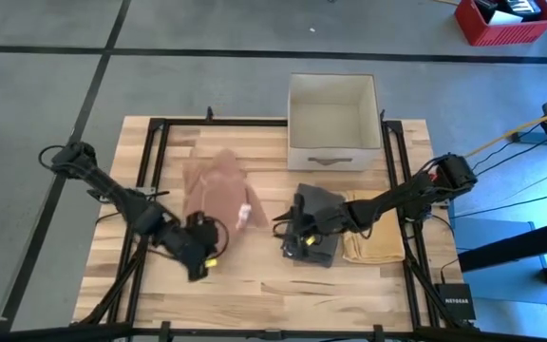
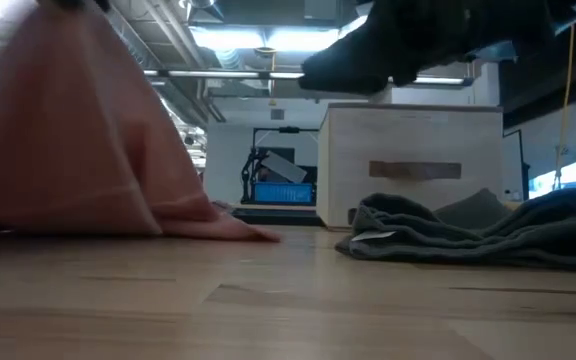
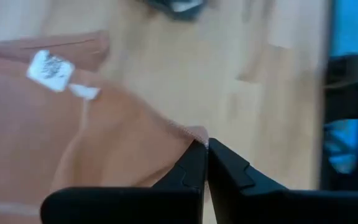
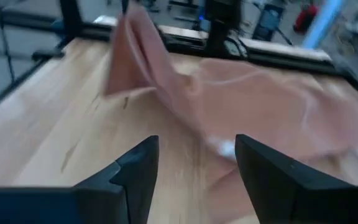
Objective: Fold towel
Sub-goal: Fold the brown towel
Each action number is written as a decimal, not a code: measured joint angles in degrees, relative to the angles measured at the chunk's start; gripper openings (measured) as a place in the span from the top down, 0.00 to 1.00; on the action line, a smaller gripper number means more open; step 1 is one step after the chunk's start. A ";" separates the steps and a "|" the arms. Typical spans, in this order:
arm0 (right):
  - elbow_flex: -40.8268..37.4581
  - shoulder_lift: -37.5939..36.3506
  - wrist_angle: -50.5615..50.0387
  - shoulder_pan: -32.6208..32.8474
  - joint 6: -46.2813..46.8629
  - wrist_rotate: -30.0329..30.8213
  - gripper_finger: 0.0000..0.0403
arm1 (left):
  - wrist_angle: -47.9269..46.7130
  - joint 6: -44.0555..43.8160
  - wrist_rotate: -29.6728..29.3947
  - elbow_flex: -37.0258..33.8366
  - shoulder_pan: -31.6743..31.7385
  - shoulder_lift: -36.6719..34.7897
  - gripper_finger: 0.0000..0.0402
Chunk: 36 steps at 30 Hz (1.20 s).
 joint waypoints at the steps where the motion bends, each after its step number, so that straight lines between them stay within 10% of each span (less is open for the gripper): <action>1: 0.61 0.77 0.21 0.00 -2.37 -0.68 0.46 | 0.27 -1.66 0.01 0.33 -1.58 -0.02 1.00; 9: 5.09 10.77 -0.18 -0.07 -20.52 -2.51 0.46 | 0.75 -22.32 0.15 -2.31 -13.61 1.15 0.99; 18: 14.18 21.00 -1.66 -2.54 -43.51 11.70 0.46 | -4.09 -45.51 -1.90 -4.65 -25.09 1.58 1.00; 30: 21.06 17.52 -13.27 -1.03 -21.86 -8.34 0.46 | -5.44 -38.91 -21.44 -4.24 -18.42 1.28 0.99; 36: 20.89 16.90 -11.05 -1.18 -10.49 -15.76 0.46 | -2.67 -26.35 -22.35 -4.21 -9.53 2.86 0.99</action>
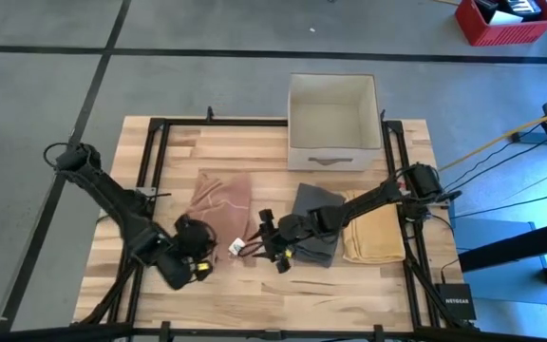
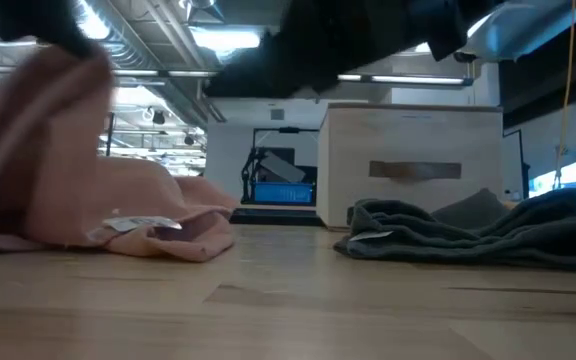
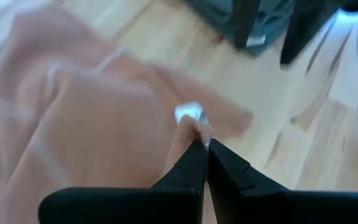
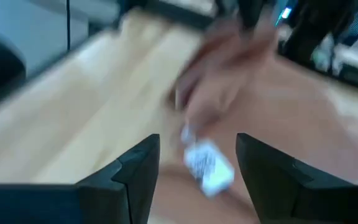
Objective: Fold towel
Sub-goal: Fold the brown towel
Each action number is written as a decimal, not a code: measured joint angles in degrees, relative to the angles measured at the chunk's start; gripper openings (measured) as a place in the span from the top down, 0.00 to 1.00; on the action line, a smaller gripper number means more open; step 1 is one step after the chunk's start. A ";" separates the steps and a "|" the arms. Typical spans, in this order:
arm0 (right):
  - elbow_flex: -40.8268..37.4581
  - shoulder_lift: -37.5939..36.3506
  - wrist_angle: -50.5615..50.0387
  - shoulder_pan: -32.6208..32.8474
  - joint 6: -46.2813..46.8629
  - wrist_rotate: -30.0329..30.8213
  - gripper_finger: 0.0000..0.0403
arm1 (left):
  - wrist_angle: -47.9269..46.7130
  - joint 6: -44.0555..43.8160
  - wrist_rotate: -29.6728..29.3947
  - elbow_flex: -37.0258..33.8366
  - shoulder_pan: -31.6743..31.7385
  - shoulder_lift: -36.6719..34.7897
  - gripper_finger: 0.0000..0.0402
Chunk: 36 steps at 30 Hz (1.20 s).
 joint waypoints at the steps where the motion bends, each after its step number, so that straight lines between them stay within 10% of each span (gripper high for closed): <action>1: 0.11 0.61 2.41 0.00 0.71 0.02 0.46 | 2.33 3.06 -0.01 0.02 1.45 0.43 0.99; 18: 0.03 2.80 6.96 0.02 5.59 6.21 0.48 | 32.08 41.75 14.88 0.02 15.83 3.55 0.99; 28: 0.03 -2.04 1.23 0.04 -2.90 9.61 0.96 | 34.11 42.54 14.48 0.02 16.86 3.55 0.98; 36: 0.06 -13.45 -16.87 -0.02 -2.50 16.70 0.97 | 31.91 48.64 13.18 0.05 19.74 3.53 0.78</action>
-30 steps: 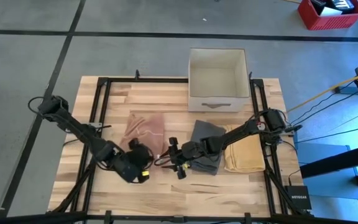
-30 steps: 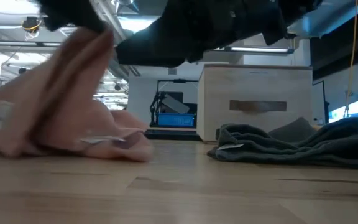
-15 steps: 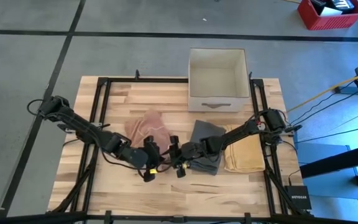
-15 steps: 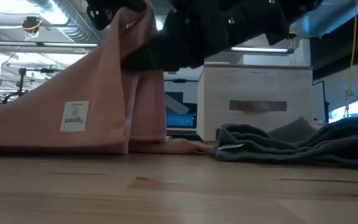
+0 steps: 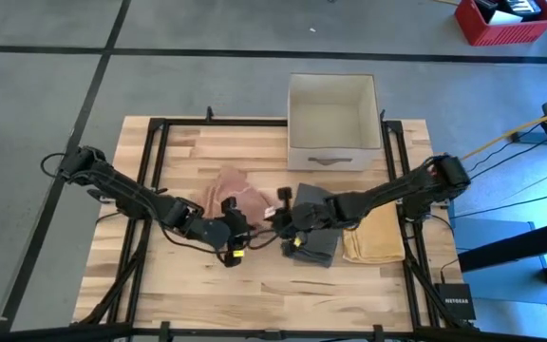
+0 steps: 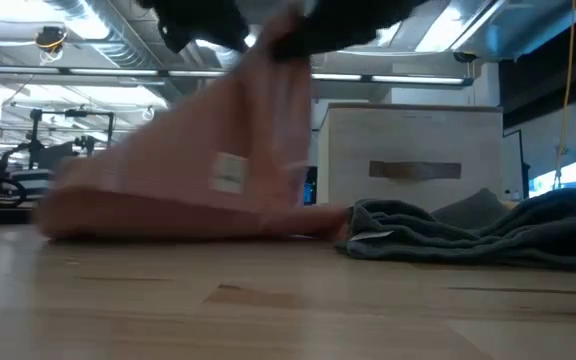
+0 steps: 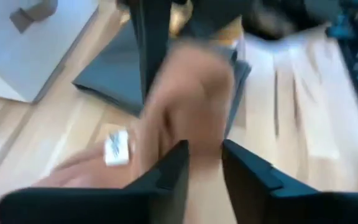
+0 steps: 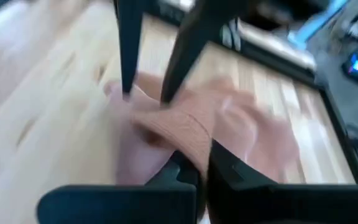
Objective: Fold towel
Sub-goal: Fold the brown towel
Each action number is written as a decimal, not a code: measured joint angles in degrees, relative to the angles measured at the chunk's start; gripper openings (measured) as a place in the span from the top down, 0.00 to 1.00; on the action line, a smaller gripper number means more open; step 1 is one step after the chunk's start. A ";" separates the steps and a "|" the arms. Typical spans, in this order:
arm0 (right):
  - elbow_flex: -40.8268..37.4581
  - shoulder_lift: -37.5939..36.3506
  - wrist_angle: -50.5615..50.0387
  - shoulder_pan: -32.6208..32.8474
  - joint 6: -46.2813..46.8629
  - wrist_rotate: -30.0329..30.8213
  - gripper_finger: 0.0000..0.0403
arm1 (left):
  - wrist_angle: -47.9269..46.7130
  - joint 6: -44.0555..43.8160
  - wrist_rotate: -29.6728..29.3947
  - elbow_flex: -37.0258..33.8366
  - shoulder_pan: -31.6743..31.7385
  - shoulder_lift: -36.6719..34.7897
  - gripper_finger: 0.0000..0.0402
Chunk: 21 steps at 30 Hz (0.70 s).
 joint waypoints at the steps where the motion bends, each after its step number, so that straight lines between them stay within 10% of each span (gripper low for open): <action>1: 0.00 -1.25 -3.34 0.00 0.56 0.04 0.98 | -1.11 0.69 0.06 0.01 0.15 0.00 0.75; 8: -1.67 -6.63 -19.54 0.09 13.18 1.16 0.99 | -18.12 -5.98 -0.24 -0.38 -0.29 -0.29 0.66; 21: -19.54 -6.49 -3.76 0.09 28.48 0.88 0.98 | -42.55 -22.11 0.32 -8.97 -1.86 0.04 0.69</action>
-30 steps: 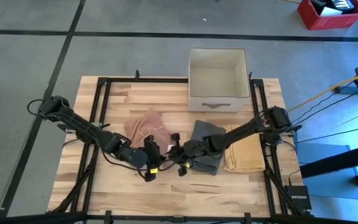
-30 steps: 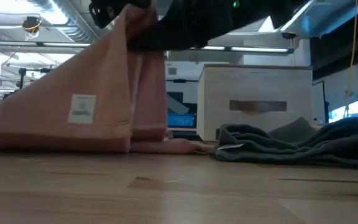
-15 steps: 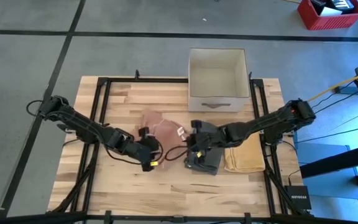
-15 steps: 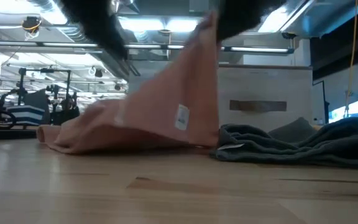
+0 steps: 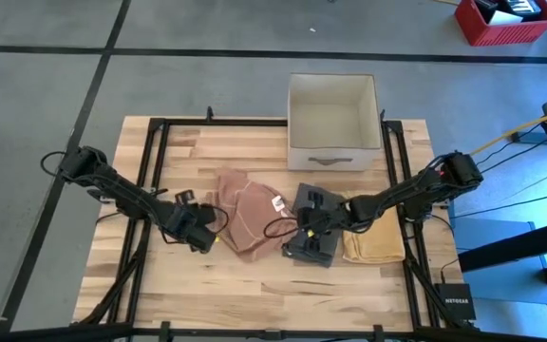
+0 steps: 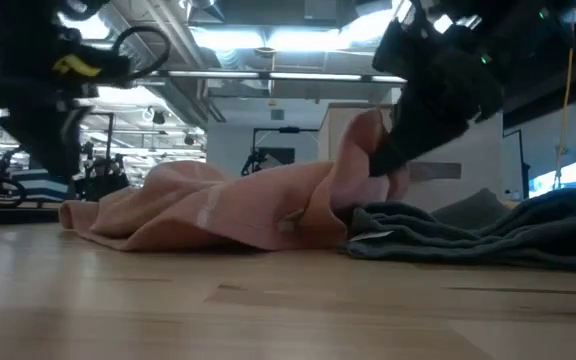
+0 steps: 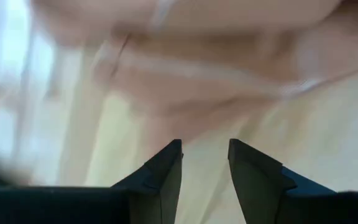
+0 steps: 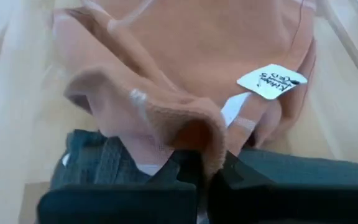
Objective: Fold towel
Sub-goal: Fold the brown towel
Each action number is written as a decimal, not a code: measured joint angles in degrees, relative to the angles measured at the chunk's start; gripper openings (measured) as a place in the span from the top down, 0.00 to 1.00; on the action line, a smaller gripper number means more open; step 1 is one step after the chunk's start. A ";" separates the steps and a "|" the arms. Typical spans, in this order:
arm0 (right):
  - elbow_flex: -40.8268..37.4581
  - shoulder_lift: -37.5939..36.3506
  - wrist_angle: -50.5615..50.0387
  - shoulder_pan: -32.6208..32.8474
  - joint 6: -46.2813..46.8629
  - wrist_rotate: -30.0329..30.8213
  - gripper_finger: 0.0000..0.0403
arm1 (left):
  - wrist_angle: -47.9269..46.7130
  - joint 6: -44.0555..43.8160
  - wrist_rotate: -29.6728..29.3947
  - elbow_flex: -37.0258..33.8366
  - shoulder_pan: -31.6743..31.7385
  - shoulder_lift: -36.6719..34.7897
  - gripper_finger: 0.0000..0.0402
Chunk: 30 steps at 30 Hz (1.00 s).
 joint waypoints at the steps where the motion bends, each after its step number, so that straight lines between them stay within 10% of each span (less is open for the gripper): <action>1: -0.74 0.02 1.03 0.00 0.00 0.14 0.99 | -2.24 -0.94 0.05 0.00 -0.19 0.00 0.69; 30: -2.39 0.17 7.77 0.00 -5.09 -1.14 0.98 | 8.52 0.50 -6.65 -14.64 -0.86 -0.04 0.69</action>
